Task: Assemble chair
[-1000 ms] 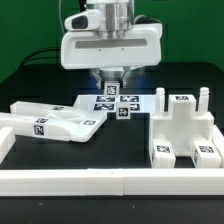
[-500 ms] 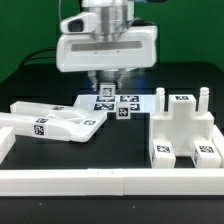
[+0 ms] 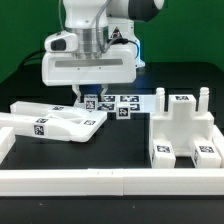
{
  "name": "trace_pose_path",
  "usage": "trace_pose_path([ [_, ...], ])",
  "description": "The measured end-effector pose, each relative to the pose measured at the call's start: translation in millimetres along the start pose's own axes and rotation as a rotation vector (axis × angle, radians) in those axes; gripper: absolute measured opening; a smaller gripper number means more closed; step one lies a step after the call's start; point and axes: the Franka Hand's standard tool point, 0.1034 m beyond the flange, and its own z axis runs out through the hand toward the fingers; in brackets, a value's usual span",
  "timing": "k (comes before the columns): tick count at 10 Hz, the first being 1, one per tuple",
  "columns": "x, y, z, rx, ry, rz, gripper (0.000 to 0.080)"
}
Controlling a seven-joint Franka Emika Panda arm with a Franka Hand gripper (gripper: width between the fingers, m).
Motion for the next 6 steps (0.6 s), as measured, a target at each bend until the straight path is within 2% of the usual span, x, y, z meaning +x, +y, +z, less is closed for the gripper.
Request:
trace_pose_path([
  [2, 1.1, -11.6, 1.2, 0.003, -0.004, 0.039, 0.0282],
  [4, 1.1, -10.7, 1.2, 0.002, -0.004, 0.028, 0.0282],
  [5, 1.2, -10.8, 1.2, 0.002, -0.004, 0.028, 0.0463],
  [6, 1.9, -10.4, 0.5, 0.003, -0.003, 0.028, 0.0583],
])
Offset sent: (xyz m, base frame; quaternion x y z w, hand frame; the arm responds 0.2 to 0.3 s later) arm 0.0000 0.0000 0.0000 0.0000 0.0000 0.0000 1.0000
